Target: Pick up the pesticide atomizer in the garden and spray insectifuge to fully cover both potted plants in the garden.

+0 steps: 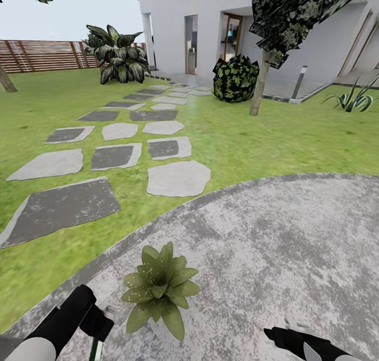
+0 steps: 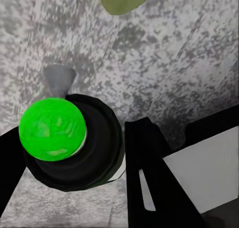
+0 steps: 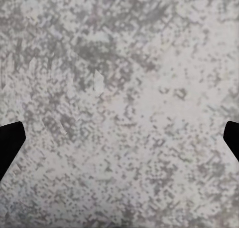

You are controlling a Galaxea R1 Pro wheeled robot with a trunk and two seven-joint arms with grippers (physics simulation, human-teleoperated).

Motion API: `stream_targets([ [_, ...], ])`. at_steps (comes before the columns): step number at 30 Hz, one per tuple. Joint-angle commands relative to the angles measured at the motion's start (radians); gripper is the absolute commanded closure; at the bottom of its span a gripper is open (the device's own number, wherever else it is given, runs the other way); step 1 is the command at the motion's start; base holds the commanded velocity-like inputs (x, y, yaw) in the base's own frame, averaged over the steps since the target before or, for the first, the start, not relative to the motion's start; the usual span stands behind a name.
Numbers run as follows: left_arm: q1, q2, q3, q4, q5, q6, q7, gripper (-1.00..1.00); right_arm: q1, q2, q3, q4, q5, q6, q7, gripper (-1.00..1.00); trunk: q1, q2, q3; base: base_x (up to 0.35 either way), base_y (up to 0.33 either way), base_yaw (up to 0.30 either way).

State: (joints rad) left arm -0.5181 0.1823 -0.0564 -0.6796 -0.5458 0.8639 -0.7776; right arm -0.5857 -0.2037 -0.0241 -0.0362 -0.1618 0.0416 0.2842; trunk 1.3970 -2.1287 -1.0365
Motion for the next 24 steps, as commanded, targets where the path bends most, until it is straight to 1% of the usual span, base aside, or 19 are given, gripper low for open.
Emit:
stream_targets([
  [1, 0.000, 0.001, -0.002, -0.002, -0.009, 0.001, -0.005, 1.00, 0.000, 0.000, -0.002, -0.001, -0.008, 0.004, 0.004, -1.00, 0.000, 0.000, -0.001, 0.000, 0.000, 0.058],
  [3, 0.000, -0.005, -0.002, -0.001, -0.006, 0.001, 0.000, 1.00, 0.000, 0.000, -0.002, -0.001, -0.008, 0.004, 0.003, -1.00, 0.000, 0.000, -0.002, 0.000, 0.000, 0.156],
  [6, 0.000, -0.026, -0.002, -0.001, -0.006, 0.001, 0.002, 1.00, 0.000, 0.000, -0.002, -0.001, -0.008, 0.004, 0.003, -1.00, 0.000, 0.000, -0.005, 0.000, 0.000, 0.216],
  [9, 0.000, -0.034, -0.003, -0.001, -0.006, 0.001, 0.002, 1.00, 0.000, 0.000, -0.003, -0.001, -0.008, 0.004, 0.003, -1.00, 0.000, 0.000, -0.007, 0.000, 0.000, 0.233],
  [13, 0.000, -0.035, -0.003, -0.001, -0.006, 0.001, 0.002, 1.00, 0.000, 0.000, -0.003, -0.001, -0.008, 0.004, 0.003, -1.00, 0.000, 0.000, -0.010, 0.000, -0.175, 0.226],
  [16, 0.000, -0.035, -0.002, -0.001, -0.006, 0.001, 0.001, 1.00, 0.000, 0.000, -0.004, -0.001, -0.008, 0.004, 0.003, -1.00, 0.000, 0.000, -0.011, 0.000, -0.179, 0.040],
  [19, 0.000, -0.035, -0.002, -0.002, -0.006, 0.001, 0.001, 1.00, 0.000, 0.000, -0.004, -0.001, -0.008, 0.004, 0.003, -1.00, 0.000, 0.000, -0.011, 0.000, -0.036, 0.020],
  [24, 0.000, -0.035, -0.002, -0.003, -0.006, 0.001, 0.002, 1.00, 0.000, 0.000, -0.004, -0.001, -0.008, 0.004, 0.004, -1.00, 0.000, 0.000, -0.013, 0.000, -0.004, 0.169],
])
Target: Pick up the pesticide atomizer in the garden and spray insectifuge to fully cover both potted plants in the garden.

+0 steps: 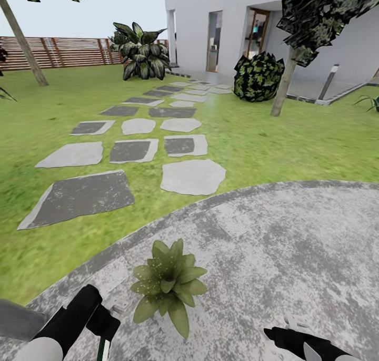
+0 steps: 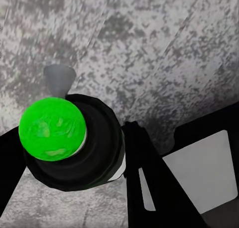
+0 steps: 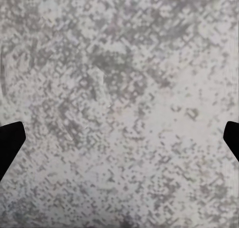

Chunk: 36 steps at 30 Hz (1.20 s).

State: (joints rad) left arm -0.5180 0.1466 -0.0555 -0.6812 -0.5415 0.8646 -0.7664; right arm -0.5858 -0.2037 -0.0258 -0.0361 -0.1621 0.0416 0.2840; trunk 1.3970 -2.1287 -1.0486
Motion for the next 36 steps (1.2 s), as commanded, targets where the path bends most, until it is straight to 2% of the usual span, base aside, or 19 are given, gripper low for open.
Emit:
stream_targets([
  [1, 0.000, 0.001, -0.003, -0.001, -0.011, 0.001, -0.009, 1.00, 0.000, 0.000, -0.002, -0.001, -0.008, 0.004, 0.004, -1.00, 0.000, 0.000, -0.001, 0.000, 0.000, 0.040],
  [9, 0.000, 0.001, -0.003, -0.001, -0.011, 0.001, -0.010, 1.00, 0.000, 0.000, -0.003, -0.001, -0.008, 0.003, 0.004, -1.00, 0.000, 0.000, -0.001, 0.096, -0.091, 0.015],
  [17, 0.000, 0.001, -0.003, 0.000, -0.009, 0.001, -0.010, 1.00, 0.000, 0.000, -0.002, -0.001, -0.008, 0.004, 0.005, -1.00, 0.000, 0.000, -0.001, 0.101, -0.222, 0.198],
  [25, 0.000, 0.000, -0.003, -0.001, -0.010, 0.001, -0.010, 1.00, 0.000, -0.002, -0.003, -0.001, -0.008, 0.004, 0.006, -1.00, 0.000, 0.000, -0.001, 0.001, -0.023, 0.019],
  [29, 0.000, 0.000, -0.003, -0.001, -0.010, 0.001, -0.010, 1.00, 0.000, -0.002, -0.002, -0.001, -0.008, 0.004, 0.006, -1.00, 0.000, 0.000, -0.001, 0.000, -0.025, 0.200],
  [36, 0.000, 0.001, -0.003, 0.000, -0.011, 0.002, -0.010, 1.00, 0.000, -0.001, -0.002, -0.001, -0.008, 0.004, 0.006, -1.00, 0.000, 0.000, -0.001, -0.040, -0.212, 0.242],
])
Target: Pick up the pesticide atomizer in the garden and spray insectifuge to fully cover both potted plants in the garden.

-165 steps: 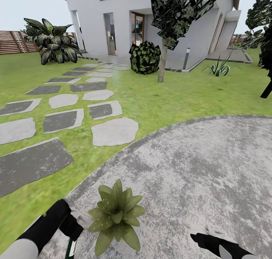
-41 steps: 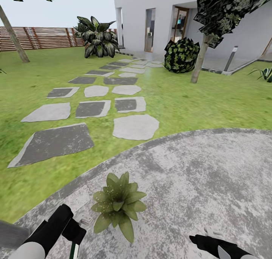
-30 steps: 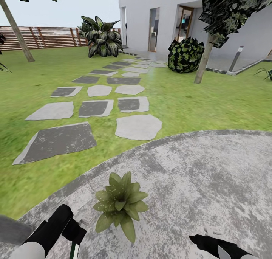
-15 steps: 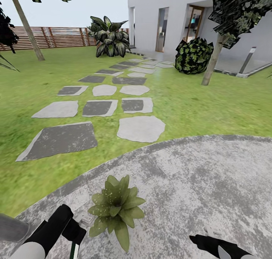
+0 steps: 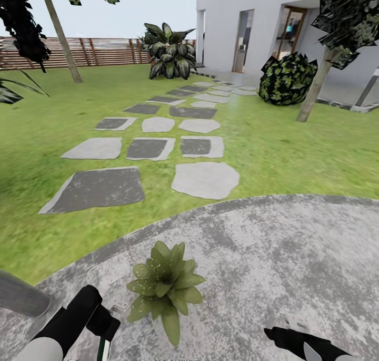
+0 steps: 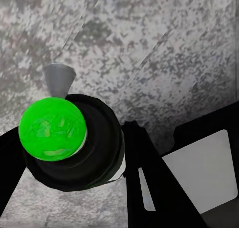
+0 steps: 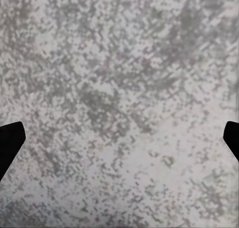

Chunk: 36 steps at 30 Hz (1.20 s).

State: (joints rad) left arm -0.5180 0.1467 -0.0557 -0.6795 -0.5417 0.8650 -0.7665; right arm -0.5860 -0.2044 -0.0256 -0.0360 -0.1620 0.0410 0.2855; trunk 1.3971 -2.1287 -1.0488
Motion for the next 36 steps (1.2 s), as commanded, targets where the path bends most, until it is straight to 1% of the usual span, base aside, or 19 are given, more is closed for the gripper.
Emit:
stream_targets([
  [1, -0.001, 0.000, -0.003, -0.002, -0.011, 0.002, -0.010, 1.00, 0.000, 0.000, -0.002, -0.001, -0.008, 0.004, 0.004, -1.00, 0.000, 0.000, -0.001, -0.024, -0.221, 0.117],
  [3, -0.001, 0.001, -0.003, -0.002, -0.011, 0.006, -0.009, 1.00, 0.000, 0.000, -0.002, -0.001, -0.007, 0.005, 0.004, -1.00, 0.000, 0.000, -0.001, -0.011, -0.237, 0.053],
  [4, -0.001, 0.001, -0.003, -0.002, -0.012, 0.019, -0.009, 1.00, 0.000, 0.000, -0.002, -0.001, -0.007, 0.005, 0.004, -1.00, 0.000, 0.000, -0.001, -0.004, -0.245, 0.020],
  [5, -0.001, 0.001, -0.003, -0.002, -0.013, 0.055, -0.008, 1.00, 0.000, 0.000, -0.002, -0.001, -0.007, 0.005, 0.004, -1.00, 0.000, 0.000, -0.001, -0.002, -0.242, 0.010],
  [7, -0.001, 0.001, -0.002, -0.004, -0.015, 0.097, -0.007, 1.00, 0.000, 0.000, -0.002, -0.001, -0.007, 0.004, 0.004, -1.00, 0.000, 0.000, -0.001, -0.001, -0.157, 0.060],
  [9, -0.001, 0.001, -0.001, -0.006, -0.016, 0.114, -0.007, 1.00, 0.000, 0.000, -0.002, -0.001, -0.007, 0.005, 0.004, -1.00, 0.000, 0.000, -0.003, 0.000, -0.039, 0.176],
  [18, -0.004, 0.006, 0.000, -0.009, -0.017, 0.118, -0.007, 1.00, 0.000, 0.000, 0.001, -0.001, -0.005, 0.004, 0.004, -1.00, 0.000, 0.000, -0.011, 0.000, -0.023, 0.221],
  [21, -0.006, 0.005, 0.000, -0.036, -0.017, 0.118, -0.007, 1.00, 0.000, 0.000, 0.001, -0.001, -0.002, 0.005, 0.004, -1.00, 0.000, 0.000, -0.012, 0.000, -0.277, 0.076],
  [25, -0.007, 0.005, 0.001, -0.044, -0.017, 0.119, -0.007, 1.00, 0.000, 0.000, -0.001, -0.001, -0.002, 0.004, 0.004, -1.00, 0.000, 0.000, -0.013, 0.000, -0.314, 0.079],
  [33, -0.007, 0.005, 0.001, -0.043, -0.017, 0.118, -0.007, 1.00, 0.000, 0.000, -0.002, -0.001, -0.002, 0.003, 0.003, -1.00, 0.000, 0.000, -0.016, 0.011, -0.320, 0.252],
  [36, -0.007, 0.003, 0.000, -0.043, -0.015, 0.119, -0.007, 1.00, 0.000, 0.000, -0.002, -0.001, -0.002, 0.003, 0.003, -1.00, 0.000, 0.000, -0.018, 0.047, -0.111, 0.263],
])
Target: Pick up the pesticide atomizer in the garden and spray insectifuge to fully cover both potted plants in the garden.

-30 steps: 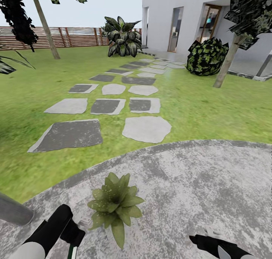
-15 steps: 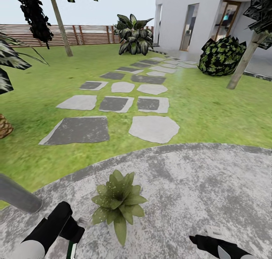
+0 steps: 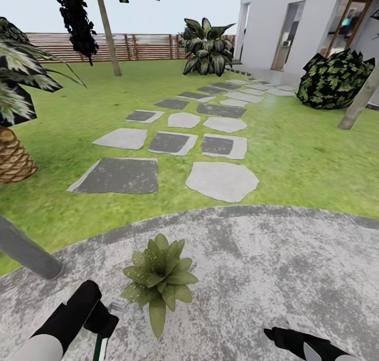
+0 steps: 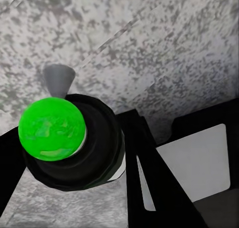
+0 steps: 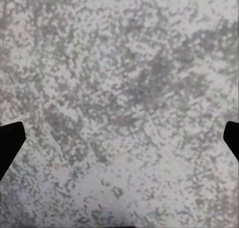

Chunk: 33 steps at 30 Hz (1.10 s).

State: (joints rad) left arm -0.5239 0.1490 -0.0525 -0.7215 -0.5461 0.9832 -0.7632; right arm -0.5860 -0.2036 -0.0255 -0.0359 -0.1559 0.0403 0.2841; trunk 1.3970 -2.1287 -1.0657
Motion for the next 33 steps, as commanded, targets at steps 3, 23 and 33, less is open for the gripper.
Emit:
stream_targets([
  [3, -0.001, 0.000, -0.004, -0.001, -0.010, 0.002, -0.010, 1.00, 0.000, 0.000, -0.002, -0.001, -0.008, 0.004, 0.004, -1.00, 0.000, 0.000, -0.002, 0.008, -0.019, 0.263],
  [23, -0.001, 0.000, -0.004, 0.001, -0.006, 0.002, -0.011, 1.00, 0.000, 0.000, -0.001, -0.001, -0.008, 0.004, 0.004, -1.00, 0.000, 0.000, -0.009, 0.054, -0.226, 0.175],
  [33, -0.001, -0.001, -0.005, 0.001, -0.006, 0.002, -0.011, 1.00, 0.000, 0.000, -0.001, -0.001, -0.008, 0.004, 0.003, -1.00, 0.000, 0.000, -0.021, 0.074, -0.155, 0.178],
])
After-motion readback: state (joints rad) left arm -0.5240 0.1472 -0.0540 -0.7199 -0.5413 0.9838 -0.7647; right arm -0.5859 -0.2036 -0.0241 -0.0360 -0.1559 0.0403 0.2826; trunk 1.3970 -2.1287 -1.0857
